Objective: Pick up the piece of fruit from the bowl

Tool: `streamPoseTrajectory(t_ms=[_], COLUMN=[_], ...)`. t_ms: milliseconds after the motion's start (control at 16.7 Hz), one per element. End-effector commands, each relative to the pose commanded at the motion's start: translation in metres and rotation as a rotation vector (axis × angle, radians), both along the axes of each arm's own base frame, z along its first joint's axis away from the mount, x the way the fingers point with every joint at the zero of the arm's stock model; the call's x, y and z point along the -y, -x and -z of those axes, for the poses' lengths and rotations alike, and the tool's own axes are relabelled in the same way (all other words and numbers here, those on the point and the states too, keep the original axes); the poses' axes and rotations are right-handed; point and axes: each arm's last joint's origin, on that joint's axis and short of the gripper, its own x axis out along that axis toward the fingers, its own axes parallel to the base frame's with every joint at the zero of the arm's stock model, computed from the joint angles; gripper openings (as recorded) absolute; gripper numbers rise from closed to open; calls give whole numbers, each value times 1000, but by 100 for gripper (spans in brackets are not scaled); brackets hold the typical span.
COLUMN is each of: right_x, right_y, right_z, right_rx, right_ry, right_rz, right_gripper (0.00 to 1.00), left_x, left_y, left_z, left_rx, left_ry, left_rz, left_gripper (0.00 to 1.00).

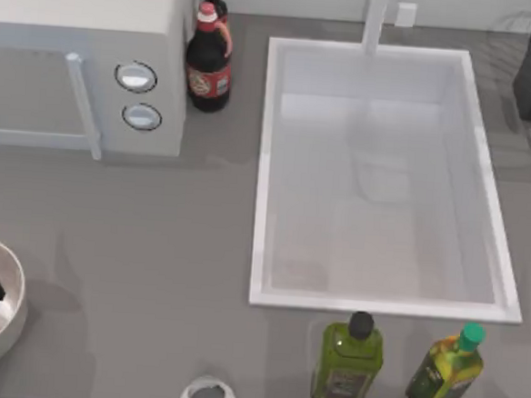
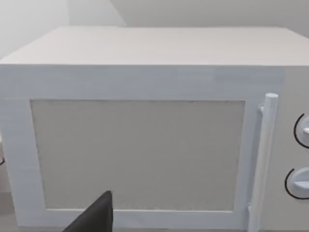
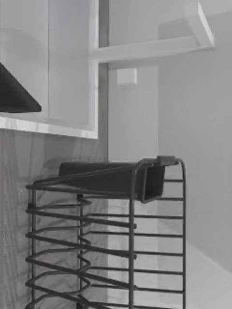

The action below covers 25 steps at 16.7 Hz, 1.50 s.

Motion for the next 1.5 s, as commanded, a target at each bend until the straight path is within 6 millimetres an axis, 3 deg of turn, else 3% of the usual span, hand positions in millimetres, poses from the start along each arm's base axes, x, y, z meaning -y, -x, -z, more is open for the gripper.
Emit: streamPoseTrajectory(t_ms=[540,720,1080,1500], right_x=[0,0,0,0], right_y=[0,0,0,0], right_z=[0,0,0,0], right_rx=[0,0,0,0], right_ry=[0,0,0,0], right_rz=[0,0,0,0], right_gripper=[100,100,100,100], left_x=[0,-1,-5,-15], left_y=[0,-1,-21,-80], left_z=[0,-8,-35,-46], left_rx=[-1,-73,-531,-1226], left_ry=[0,-7,-31,-32], left_rz=[0,-6,-22,-9], left_gripper=[100,100,100,100])
